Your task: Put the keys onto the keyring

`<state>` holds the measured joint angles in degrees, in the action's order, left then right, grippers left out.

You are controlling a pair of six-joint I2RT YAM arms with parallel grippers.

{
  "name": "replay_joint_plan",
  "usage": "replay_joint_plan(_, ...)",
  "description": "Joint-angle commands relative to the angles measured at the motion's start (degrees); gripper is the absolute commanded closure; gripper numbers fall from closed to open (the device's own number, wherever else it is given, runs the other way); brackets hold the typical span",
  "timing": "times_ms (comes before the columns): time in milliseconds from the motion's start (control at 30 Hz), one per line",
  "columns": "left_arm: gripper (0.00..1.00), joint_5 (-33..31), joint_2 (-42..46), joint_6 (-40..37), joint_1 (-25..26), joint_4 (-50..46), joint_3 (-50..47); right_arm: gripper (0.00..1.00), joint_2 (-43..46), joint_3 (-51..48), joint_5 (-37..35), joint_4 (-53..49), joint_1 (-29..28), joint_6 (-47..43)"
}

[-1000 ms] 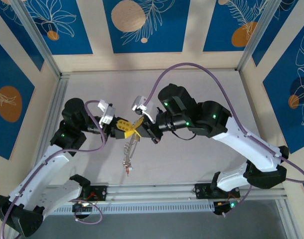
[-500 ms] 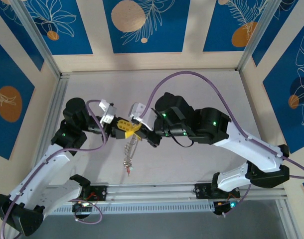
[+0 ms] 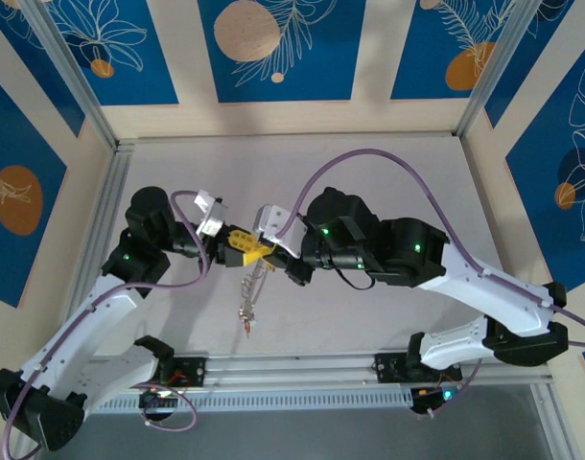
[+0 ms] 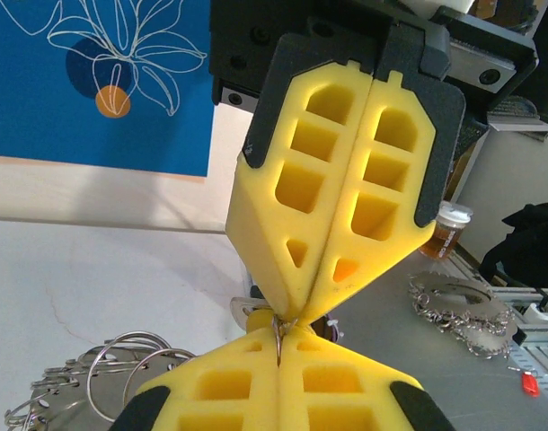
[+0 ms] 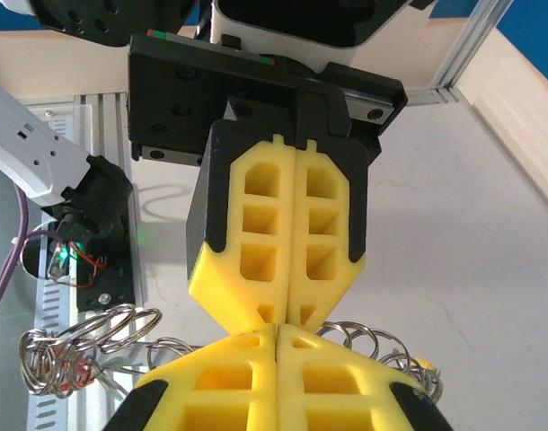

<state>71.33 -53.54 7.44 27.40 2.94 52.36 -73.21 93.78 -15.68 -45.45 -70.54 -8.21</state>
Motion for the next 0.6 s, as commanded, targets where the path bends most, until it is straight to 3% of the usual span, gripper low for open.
replay_joint_plan(0, 1.00, -0.67, 0.19, 1.02, 0.20, 5.54, 1.54, 1.00, 1.41, -2.62, 3.42, 0.81, -0.84, -1.63)
replay_joint_plan(567, 1.00, -0.23, -0.76, 0.82, -0.16, 5.06, 2.18, 1.00, 5.14, -5.86, 5.78, 2.78, 0.37, -2.94)
